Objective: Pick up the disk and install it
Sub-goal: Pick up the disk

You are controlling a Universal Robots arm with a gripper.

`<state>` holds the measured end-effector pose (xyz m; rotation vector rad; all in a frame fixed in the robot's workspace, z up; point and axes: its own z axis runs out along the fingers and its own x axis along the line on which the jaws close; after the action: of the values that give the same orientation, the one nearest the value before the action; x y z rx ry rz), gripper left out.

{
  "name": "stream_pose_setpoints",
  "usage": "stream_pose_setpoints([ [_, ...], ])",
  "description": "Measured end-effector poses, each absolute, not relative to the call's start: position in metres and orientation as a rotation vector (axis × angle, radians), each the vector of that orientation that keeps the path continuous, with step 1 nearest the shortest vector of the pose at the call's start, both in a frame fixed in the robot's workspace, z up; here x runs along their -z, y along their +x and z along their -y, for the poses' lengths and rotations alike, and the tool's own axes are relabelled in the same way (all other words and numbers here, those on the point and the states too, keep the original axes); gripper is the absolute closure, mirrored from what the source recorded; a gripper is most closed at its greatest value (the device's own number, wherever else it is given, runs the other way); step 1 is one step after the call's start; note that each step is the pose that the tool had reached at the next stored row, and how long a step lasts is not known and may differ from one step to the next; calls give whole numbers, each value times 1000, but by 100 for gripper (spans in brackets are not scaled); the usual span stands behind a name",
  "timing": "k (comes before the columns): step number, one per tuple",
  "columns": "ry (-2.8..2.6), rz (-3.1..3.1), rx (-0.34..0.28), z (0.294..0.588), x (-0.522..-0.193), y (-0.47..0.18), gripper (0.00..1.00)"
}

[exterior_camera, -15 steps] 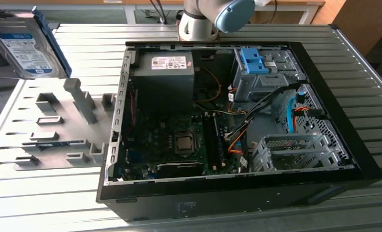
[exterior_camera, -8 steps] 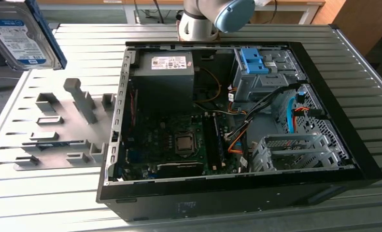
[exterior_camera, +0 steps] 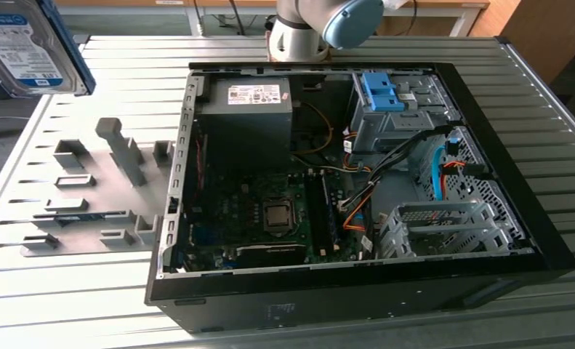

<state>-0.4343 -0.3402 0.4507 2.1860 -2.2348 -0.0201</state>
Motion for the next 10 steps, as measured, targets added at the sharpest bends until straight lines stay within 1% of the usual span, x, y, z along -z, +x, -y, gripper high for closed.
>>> stream_pose_setpoints([
  [10, 2185, 2233, 17, 339, -477, -434, 64],
])
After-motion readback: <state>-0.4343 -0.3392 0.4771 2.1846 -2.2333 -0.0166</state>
